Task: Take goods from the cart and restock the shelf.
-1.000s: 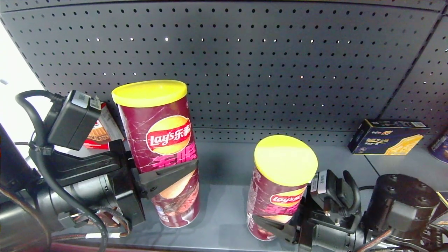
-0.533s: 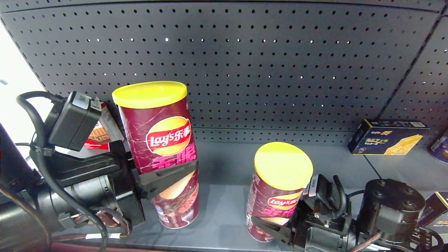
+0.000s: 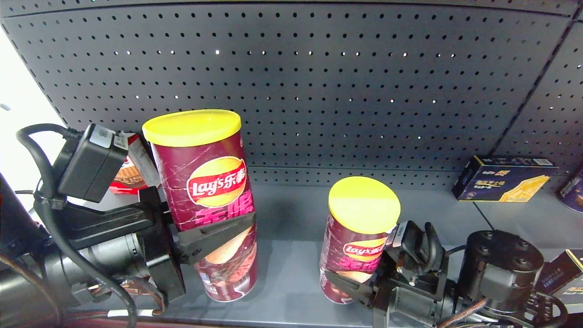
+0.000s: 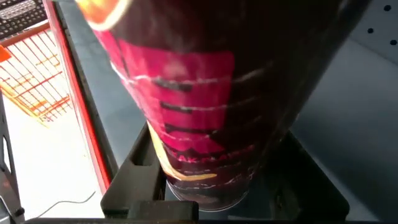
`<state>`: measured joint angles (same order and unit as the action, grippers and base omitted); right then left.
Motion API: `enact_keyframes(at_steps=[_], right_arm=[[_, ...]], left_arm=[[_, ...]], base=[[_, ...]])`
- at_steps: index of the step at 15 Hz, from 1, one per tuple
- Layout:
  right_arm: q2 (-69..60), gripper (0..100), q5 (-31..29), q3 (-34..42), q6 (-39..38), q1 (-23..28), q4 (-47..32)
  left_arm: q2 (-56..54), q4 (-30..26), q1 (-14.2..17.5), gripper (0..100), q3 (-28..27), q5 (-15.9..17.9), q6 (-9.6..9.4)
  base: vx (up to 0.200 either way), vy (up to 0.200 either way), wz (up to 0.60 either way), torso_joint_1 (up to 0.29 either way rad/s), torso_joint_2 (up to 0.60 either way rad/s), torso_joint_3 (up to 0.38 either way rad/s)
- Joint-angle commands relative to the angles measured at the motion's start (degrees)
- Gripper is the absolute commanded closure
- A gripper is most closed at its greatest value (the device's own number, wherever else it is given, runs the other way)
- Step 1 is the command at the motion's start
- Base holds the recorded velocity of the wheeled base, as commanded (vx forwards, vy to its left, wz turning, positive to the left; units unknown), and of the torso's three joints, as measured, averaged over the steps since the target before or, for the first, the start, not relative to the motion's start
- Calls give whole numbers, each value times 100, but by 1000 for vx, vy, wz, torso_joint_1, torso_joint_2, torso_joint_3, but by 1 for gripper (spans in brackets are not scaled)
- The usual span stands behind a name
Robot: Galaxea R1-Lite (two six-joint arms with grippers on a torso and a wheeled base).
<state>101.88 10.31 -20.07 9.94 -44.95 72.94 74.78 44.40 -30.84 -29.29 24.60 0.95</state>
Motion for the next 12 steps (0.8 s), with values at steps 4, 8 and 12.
enact_keyframes(at_steps=[4,8,12], right_arm=[[-379,0,6,178,44,-111,-7],[-1073,0,-3,504,44,-84,-25],[-1979,0,-3,1013,52,56,1]], left_arm=[[-25,-1,-10,100,3,1,2],[-25,-1,-10,100,3,-8,2],[-16,-1,-18,100,-6,1,2]], base=[[0,0,0,0,0,0],[0,0,0,0,0,0],[0,0,0,0,0,0]])
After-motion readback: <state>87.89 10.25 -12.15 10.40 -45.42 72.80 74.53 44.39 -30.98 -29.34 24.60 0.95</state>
